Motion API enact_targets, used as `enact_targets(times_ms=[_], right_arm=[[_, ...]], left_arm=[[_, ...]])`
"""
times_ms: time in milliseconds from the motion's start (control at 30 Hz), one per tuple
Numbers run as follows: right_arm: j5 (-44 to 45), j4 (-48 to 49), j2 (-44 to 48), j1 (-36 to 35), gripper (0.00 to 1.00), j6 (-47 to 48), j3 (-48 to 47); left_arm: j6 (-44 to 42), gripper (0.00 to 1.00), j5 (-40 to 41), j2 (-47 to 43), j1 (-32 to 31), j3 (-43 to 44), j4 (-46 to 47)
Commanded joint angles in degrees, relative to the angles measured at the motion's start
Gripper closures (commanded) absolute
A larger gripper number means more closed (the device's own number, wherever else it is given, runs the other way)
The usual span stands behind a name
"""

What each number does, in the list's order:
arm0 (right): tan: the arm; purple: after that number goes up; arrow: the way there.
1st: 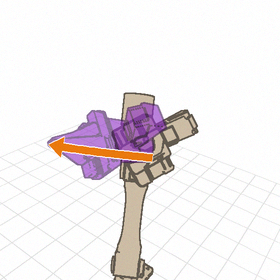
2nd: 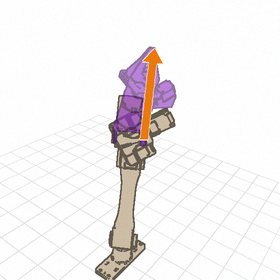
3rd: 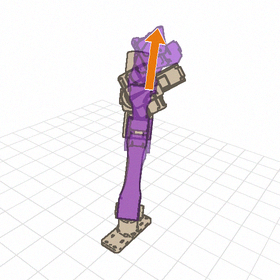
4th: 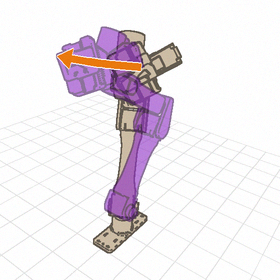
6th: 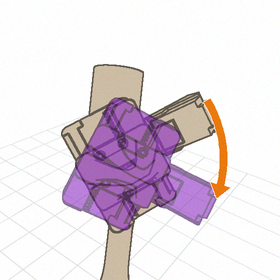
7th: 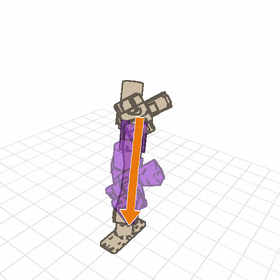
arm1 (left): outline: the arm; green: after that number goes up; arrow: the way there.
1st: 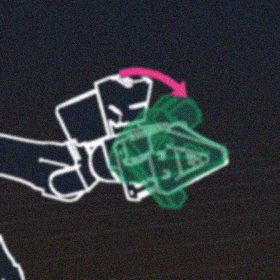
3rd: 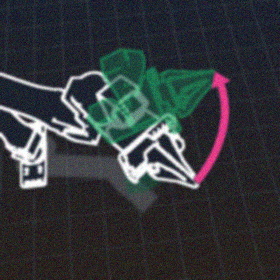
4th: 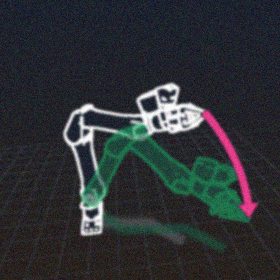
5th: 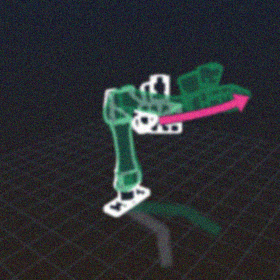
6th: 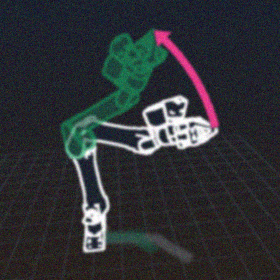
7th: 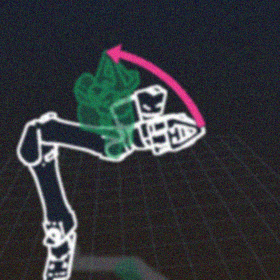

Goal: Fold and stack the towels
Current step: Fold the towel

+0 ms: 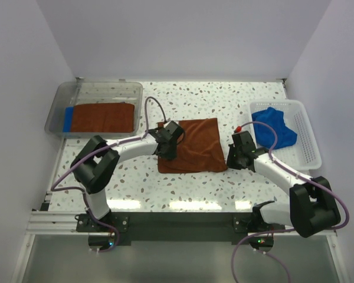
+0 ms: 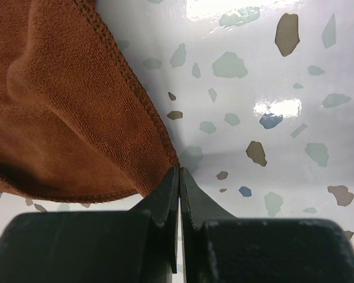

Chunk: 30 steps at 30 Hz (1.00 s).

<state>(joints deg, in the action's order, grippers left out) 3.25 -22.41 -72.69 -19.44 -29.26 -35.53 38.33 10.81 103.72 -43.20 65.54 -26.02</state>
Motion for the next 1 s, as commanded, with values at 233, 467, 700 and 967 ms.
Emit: enact_targets(times_ms=[233,467,700,967], right_arm=[[0.1,-0.1,2.1,0.1,1.0,0.9,0.0],[-0.4,-0.4,3.3,0.1,1.0,0.6,0.2],[-1.7,0.0,3.7,0.1,1.0,0.5,0.7],[-2.5,0.7,4.2,0.1,1.0,0.7,0.8]], left_arm=[[-6.5,1.0,0.0,-7.0,-2.1,-1.1,0.8],[-9.2,0.91,-6.8,-19.2,-4.8,-13.4,6.1],[-7.6,0.74,-7.7,-22.3,-9.5,-23.9,5.1],[8.2,0.42,-6.1,-32.7,-9.9,-28.6,3.3]])
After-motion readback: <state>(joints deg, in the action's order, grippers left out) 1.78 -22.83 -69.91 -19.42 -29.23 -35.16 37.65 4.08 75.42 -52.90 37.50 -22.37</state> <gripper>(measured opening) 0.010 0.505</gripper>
